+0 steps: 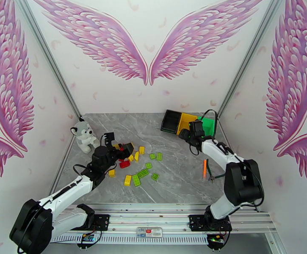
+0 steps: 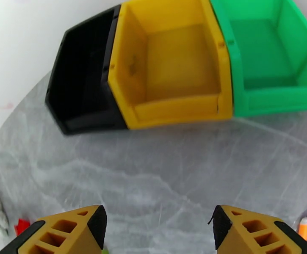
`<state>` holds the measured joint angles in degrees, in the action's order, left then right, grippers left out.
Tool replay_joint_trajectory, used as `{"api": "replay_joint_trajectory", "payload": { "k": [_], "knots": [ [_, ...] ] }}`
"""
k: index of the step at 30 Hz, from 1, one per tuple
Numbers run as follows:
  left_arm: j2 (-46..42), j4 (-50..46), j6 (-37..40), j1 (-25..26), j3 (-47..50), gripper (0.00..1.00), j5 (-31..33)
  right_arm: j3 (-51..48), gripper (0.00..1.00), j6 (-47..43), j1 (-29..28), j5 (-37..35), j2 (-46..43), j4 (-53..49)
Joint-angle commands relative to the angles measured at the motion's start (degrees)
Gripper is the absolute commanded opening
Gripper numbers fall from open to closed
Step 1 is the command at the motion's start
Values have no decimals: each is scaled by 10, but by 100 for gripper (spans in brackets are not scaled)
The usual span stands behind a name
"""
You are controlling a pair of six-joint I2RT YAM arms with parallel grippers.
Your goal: Sort the legos into containers by color
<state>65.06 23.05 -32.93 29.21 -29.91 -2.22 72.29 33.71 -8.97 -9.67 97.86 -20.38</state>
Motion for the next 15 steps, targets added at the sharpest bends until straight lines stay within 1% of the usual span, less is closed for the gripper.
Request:
{"api": "replay_joint_trajectory", "payload": {
  "k": [1, 2, 3, 6, 8, 15],
  "knots": [
    [7, -16, 67, 11, -32, 95, 61, 78, 79, -30, 9, -91, 38, -86],
    [5, -23, 72, 14, -38, 95, 62, 91, 82, -35, 14, -91, 50, -88],
    [3, -25, 75, 18, -38, 95, 65, 110, 82, -38, 22, -88, 68, -95],
    [-7, -21, 80, 22, -28, 97, 79, 165, 79, -36, 49, -82, 119, -129],
    [-10, -25, 86, 22, -27, 99, 81, 186, 78, -42, 62, -70, 144, -134],
    [-16, -19, 82, 27, -21, 99, 63, 259, 77, -67, 84, -48, 234, -140]
  ]
}}
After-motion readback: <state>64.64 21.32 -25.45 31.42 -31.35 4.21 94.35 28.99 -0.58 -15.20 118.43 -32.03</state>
